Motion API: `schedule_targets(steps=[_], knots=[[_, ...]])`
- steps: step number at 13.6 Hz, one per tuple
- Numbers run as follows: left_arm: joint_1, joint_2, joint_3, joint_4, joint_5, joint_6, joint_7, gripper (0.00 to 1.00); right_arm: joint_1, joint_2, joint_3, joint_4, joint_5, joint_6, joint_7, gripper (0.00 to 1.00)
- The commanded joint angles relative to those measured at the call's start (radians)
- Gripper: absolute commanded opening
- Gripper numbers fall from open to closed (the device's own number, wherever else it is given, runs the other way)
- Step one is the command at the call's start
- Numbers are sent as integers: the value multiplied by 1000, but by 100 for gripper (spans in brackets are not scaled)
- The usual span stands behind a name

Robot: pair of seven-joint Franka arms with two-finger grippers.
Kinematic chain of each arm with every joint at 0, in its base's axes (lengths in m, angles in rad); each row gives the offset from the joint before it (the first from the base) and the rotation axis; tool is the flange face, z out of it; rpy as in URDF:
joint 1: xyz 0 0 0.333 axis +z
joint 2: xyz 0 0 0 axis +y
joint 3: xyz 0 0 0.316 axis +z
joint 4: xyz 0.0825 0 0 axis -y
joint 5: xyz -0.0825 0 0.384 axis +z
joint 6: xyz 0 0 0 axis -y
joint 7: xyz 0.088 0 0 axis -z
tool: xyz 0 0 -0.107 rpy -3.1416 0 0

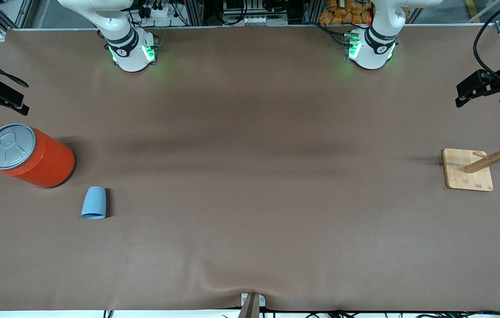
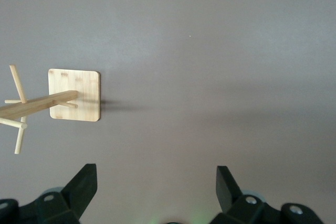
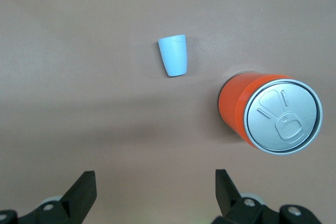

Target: Flip cup

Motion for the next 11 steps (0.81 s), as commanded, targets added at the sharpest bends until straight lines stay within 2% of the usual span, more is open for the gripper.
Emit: schedule_targets(steps=[1, 7, 11], knots=[[1, -8, 0, 12, -13, -25, 11, 100, -11, 7, 5, 12, 9, -7, 2, 100], [-10, 14, 0, 49, -10, -24, -3, 100, -10, 10, 5, 12, 12, -3, 2, 100], [-5, 14, 0, 35, -10, -25, -5, 100, -8, 35, 5, 14, 12, 6, 5, 100]])
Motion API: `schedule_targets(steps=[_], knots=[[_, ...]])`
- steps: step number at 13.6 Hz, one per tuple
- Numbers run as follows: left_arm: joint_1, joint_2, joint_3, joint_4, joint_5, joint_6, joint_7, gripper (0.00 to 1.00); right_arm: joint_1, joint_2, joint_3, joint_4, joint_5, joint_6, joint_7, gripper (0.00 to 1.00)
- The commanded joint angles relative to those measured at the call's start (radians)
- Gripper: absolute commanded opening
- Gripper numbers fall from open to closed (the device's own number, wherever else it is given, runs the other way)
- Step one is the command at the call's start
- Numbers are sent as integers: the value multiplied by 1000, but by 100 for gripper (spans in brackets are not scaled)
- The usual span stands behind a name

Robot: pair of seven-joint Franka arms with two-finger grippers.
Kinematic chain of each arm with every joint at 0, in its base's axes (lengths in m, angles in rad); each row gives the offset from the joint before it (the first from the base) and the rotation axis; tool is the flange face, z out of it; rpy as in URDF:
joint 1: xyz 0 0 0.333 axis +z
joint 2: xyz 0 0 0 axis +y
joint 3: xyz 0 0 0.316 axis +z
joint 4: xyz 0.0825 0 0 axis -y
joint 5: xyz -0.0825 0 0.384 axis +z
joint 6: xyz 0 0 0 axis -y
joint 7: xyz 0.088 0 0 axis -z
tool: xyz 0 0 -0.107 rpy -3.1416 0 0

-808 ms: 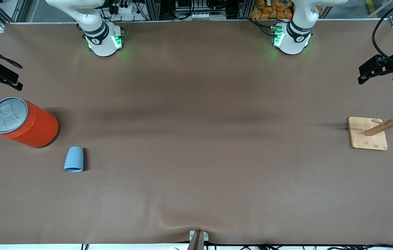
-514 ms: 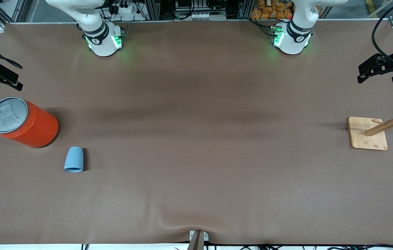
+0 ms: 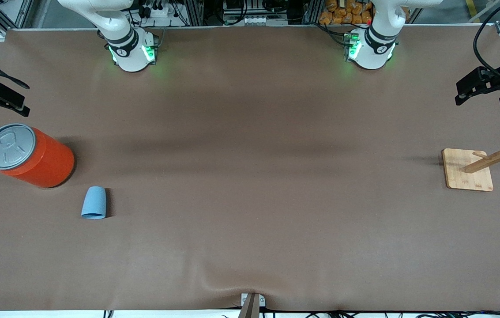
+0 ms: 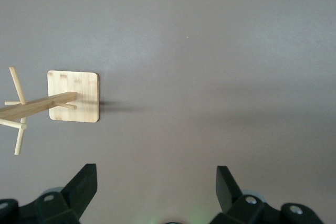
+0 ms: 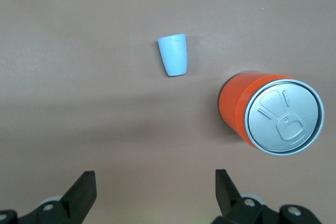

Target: Flip cup

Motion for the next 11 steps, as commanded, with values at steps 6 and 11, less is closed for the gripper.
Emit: schedule_targets(steps=[6, 11], knots=[[-10, 11, -14, 29, -11, 6, -10, 100, 80, 84, 7, 14, 44, 84, 1, 100], [5, 11, -14, 26, -11, 6, -10, 100, 165, 173, 8, 14, 49, 180, 2, 100]])
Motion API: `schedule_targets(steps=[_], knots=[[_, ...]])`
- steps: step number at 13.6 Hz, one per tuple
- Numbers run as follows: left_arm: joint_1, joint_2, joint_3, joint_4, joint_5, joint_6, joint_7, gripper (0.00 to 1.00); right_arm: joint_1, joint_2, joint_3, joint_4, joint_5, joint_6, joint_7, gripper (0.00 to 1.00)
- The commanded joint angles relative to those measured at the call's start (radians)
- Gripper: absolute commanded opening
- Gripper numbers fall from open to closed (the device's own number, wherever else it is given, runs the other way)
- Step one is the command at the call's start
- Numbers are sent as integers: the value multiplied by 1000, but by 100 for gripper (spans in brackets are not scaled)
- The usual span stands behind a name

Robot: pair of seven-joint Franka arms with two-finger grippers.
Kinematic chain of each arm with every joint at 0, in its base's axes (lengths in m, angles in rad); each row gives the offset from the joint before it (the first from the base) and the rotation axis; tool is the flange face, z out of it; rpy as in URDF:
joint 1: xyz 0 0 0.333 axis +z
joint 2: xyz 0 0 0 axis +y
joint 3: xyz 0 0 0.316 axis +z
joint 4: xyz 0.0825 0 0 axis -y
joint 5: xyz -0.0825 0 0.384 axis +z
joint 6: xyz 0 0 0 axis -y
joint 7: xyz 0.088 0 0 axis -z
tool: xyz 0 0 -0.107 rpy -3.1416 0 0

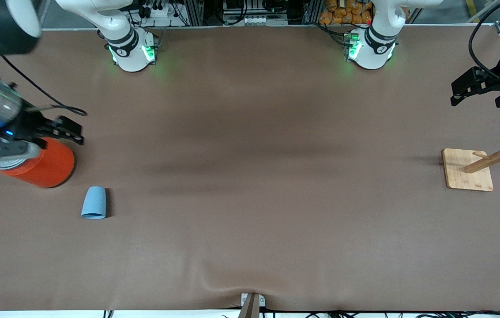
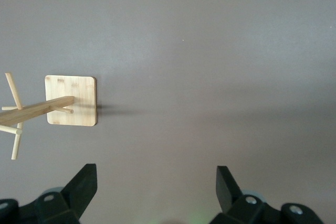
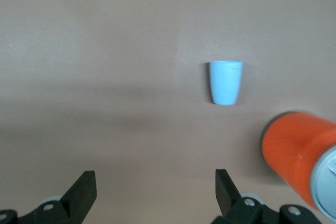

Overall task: Flip cup
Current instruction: 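Move the right gripper down over the lying blue cup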

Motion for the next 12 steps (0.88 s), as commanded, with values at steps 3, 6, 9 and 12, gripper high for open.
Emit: schedule_targets(steps=[3, 6, 9, 12], knots=[[12, 8, -2, 18, -11, -1, -3, 100, 5, 35, -8, 17, 25, 9, 1, 100], [12, 6, 0, 17, -9, -3, -3, 100, 5, 114, -8, 15, 14, 57, 0, 100], [12, -2, 0, 17, -9, -9, 6, 100, 5, 170, -8, 4, 15, 156, -18, 100], [12, -2, 1, 17, -9, -12, 12, 100, -7, 177, -11, -25, 0, 70, -49, 100]])
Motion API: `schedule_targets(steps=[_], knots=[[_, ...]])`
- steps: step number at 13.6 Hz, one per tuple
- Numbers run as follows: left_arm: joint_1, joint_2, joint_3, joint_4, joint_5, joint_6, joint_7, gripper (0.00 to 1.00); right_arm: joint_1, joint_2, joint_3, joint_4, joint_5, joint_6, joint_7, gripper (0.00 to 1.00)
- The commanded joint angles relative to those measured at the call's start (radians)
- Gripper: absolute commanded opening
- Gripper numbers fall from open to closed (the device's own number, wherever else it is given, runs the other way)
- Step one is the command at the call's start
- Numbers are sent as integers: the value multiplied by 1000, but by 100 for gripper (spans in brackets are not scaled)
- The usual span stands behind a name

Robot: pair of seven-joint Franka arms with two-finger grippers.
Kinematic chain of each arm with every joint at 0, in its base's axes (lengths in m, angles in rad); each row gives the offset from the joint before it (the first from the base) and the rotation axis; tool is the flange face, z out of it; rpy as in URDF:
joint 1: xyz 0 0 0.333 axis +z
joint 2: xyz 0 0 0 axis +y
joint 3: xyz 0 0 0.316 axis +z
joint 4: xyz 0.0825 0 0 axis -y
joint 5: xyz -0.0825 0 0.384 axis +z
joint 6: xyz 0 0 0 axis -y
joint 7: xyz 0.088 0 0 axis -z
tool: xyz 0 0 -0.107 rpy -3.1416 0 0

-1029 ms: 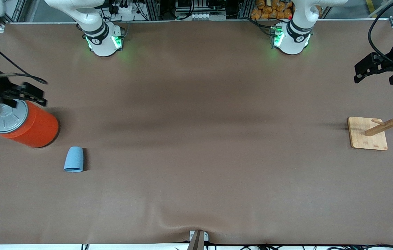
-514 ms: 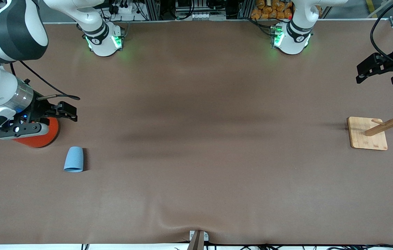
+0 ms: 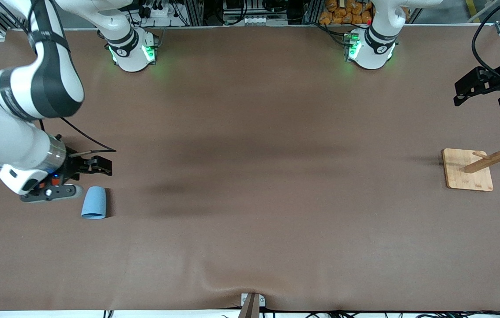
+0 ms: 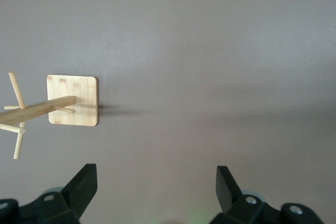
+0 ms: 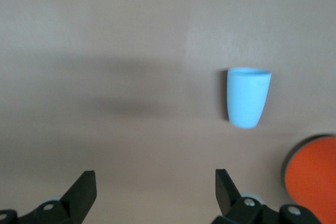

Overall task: Flip cup
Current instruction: 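Move the right gripper down over the lying blue cup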

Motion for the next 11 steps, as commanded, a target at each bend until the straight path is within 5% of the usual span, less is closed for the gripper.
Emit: schedule_targets(steps=[1, 11], knots=[[7, -2, 0, 13, -9, -13, 11, 100, -24, -2, -4, -36, -12, -12, -21, 100], [7, -11, -2, 14, -9, -15, 13, 100, -124, 62, -5, -197, -150, 278, -34, 100]])
